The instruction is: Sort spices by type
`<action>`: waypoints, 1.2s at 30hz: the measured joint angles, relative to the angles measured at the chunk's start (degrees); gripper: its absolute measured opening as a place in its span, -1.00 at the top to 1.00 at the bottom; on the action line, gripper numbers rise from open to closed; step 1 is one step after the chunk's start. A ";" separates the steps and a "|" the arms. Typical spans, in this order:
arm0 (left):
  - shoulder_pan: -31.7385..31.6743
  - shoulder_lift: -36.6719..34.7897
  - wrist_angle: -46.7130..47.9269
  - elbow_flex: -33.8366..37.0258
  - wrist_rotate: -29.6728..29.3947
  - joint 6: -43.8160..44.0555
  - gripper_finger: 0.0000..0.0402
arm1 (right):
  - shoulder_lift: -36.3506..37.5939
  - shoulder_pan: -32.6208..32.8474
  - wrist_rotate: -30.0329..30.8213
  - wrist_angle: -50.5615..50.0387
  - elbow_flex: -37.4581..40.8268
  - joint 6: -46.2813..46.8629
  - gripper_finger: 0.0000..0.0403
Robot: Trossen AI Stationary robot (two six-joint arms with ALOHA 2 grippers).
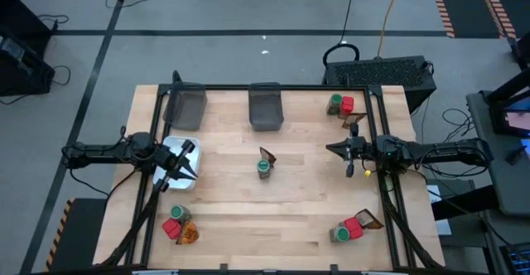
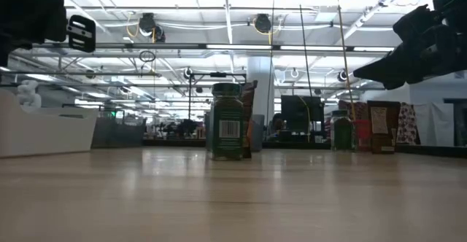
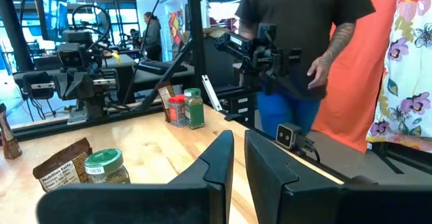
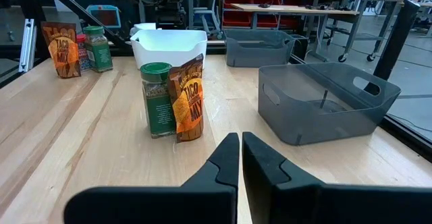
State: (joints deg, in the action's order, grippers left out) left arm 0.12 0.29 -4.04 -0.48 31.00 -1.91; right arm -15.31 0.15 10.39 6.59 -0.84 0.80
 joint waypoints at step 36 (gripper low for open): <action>0.00 -0.01 -8.67 0.01 -4.70 4.33 0.77 | -4.78 -0.09 3.59 9.91 -13.81 17.84 1.00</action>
State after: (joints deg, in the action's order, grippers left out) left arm 0.12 0.28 -12.71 -0.47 26.31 2.42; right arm -20.09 0.05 13.98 16.50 -14.65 18.64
